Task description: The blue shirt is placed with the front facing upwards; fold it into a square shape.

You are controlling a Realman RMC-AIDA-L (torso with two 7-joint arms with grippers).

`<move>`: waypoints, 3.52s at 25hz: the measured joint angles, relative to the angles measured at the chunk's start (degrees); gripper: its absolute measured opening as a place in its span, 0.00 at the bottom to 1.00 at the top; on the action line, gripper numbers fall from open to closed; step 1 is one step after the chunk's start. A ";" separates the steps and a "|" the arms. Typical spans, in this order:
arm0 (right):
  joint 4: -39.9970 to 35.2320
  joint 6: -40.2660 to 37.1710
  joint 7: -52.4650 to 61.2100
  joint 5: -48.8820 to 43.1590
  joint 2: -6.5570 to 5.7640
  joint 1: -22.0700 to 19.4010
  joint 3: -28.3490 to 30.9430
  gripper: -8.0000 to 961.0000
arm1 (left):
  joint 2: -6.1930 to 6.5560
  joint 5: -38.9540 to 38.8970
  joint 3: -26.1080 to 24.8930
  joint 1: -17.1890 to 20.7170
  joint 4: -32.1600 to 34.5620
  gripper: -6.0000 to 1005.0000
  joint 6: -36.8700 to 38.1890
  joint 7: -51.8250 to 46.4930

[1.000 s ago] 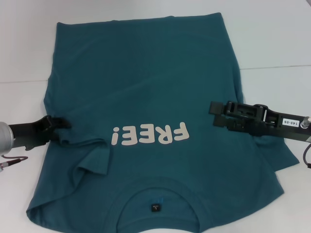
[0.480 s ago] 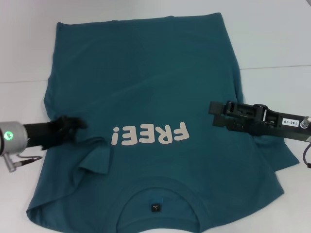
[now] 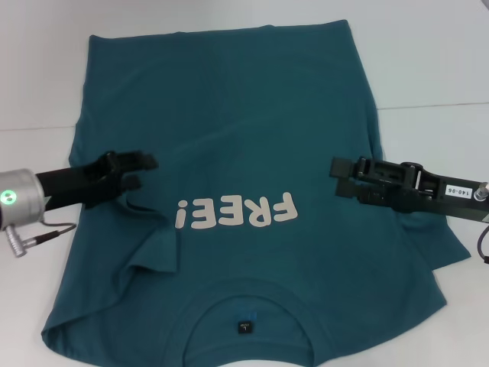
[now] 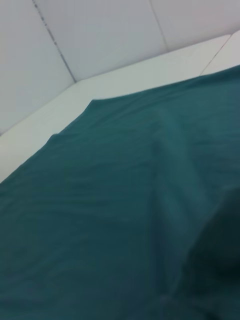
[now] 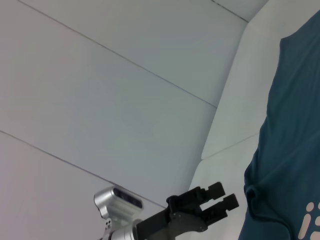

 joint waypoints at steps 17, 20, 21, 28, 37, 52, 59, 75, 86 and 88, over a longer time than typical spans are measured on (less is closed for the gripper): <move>0.02 0.21 0.03 0.04 0.00 0.19 0.00 0.98 | -0.61 3.17 2.84 1.08 -2.37 0.54 -11.67 -2.70; 0.03 0.20 0.05 0.03 0.00 0.09 0.00 0.98 | -1.23 3.17 3.12 0.13 -3.15 0.54 -13.06 -2.17; 0.03 0.21 0.08 0.03 0.00 0.03 0.00 0.98 | -1.46 3.17 3.14 -0.26 -3.18 0.54 -13.33 -1.95; 0.03 0.20 0.11 0.03 0.00 -0.01 0.00 0.98 | -2.66 2.74 3.68 -3.47 -3.90 0.54 -14.28 -0.81; 0.02 0.13 0.08 0.03 0.00 -0.01 0.00 0.98 | -1.52 2.33 3.11 -0.30 -1.00 0.55 -5.40 0.14; -0.41 -0.31 -0.57 -0.32 -0.69 -0.18 -0.57 0.98 | -2.14 2.34 -7.09 14.09 10.12 0.59 22.93 26.18; -0.38 -0.42 -0.59 -0.33 -0.74 -0.19 -0.57 0.98 | -5.85 1.53 -7.78 19.17 13.50 0.63 27.82 41.39; -1.44 -0.87 -0.81 -0.60 -5.91 -2.35 -0.59 0.98 | -5.56 -1.59 -9.56 19.18 9.75 0.82 33.91 37.24; -16.23 0.01 11.17 -8.46 -8.63 -5.58 3.15 0.98 | -5.61 -6.27 -9.66 19.09 8.20 0.82 36.15 36.34; -16.90 0.94 12.69 -11.16 -8.72 -5.26 4.02 0.98 | -5.61 -6.53 -9.67 19.09 8.19 0.82 36.17 36.30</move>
